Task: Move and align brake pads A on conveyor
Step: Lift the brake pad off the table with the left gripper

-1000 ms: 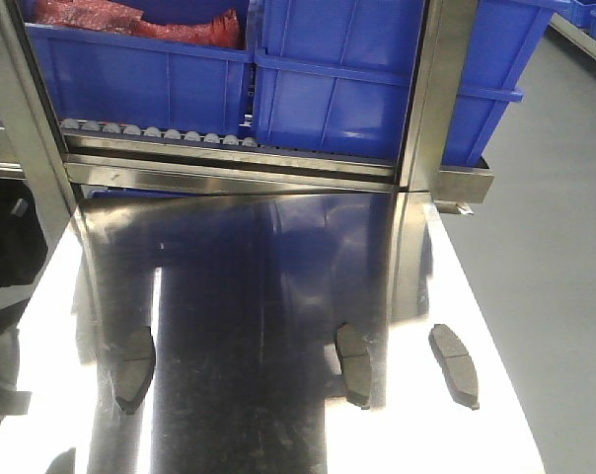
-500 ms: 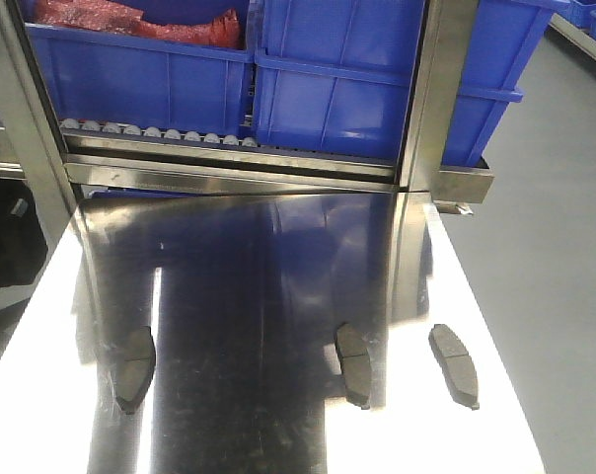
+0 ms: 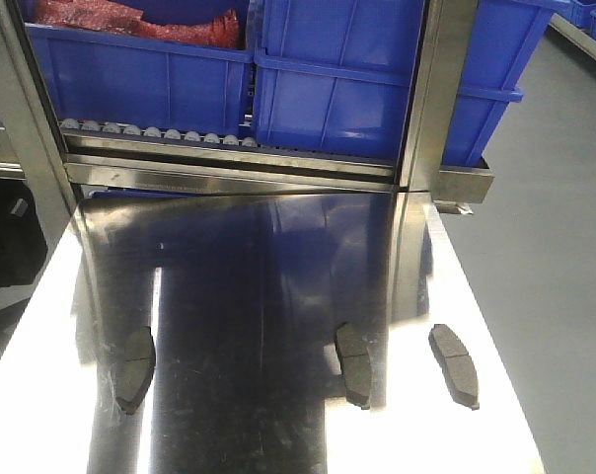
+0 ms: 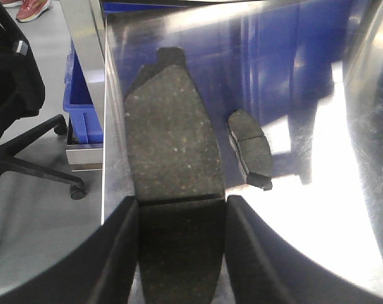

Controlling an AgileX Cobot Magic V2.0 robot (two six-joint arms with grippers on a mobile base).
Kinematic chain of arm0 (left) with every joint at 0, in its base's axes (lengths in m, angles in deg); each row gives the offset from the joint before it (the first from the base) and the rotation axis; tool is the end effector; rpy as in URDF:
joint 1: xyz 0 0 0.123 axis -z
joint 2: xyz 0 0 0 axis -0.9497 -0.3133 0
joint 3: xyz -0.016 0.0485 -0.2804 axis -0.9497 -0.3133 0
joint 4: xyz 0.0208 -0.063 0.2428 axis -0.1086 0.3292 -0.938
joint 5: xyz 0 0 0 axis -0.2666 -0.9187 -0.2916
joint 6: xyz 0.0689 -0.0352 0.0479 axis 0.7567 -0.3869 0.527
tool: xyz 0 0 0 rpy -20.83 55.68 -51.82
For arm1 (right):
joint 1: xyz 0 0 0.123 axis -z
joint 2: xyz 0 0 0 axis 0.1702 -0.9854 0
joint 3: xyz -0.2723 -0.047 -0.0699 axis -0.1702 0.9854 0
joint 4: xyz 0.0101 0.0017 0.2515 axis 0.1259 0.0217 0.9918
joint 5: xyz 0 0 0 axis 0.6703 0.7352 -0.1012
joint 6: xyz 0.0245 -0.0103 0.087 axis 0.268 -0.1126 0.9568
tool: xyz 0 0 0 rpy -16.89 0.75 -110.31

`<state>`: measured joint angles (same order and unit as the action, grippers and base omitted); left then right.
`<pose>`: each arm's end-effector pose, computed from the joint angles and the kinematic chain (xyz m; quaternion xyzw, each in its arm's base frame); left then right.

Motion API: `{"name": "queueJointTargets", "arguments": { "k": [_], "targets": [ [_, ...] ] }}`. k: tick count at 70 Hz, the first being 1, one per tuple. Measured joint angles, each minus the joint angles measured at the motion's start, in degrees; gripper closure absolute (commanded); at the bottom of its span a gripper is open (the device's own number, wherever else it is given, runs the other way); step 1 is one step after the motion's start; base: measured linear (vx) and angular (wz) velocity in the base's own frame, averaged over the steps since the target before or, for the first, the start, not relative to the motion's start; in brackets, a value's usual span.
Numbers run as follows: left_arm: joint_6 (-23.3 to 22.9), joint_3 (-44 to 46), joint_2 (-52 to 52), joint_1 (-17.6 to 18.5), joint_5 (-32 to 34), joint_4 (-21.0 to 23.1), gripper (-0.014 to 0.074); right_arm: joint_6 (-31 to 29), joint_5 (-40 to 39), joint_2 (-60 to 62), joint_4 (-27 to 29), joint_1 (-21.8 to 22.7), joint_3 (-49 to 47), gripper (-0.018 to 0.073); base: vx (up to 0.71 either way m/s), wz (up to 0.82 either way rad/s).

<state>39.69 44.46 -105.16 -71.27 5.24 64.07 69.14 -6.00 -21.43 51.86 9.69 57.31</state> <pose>0.0648 -0.0075 0.2601 0.0281 0.8686 -0.0321 0.4936 0.0568 0.0001 0.1955 0.0095 0.7161 0.0101 0.6979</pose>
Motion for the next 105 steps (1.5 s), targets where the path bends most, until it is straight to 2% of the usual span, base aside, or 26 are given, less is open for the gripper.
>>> {"name": "queueJointTargets", "arguments": {
  "k": [96,105],
  "targets": [
    [0.0,0.0,0.0,0.0,-0.07,0.0,0.044,0.0,-0.05,0.0,-0.17,0.0,0.0,0.0563,0.0,0.0],
    [0.0,0.0,0.0,0.0,-0.07,0.0,0.044,-1.18,4.48,-0.79,-1.26,0.0,-3.16,0.0563,0.0,0.0]
  ]
}}
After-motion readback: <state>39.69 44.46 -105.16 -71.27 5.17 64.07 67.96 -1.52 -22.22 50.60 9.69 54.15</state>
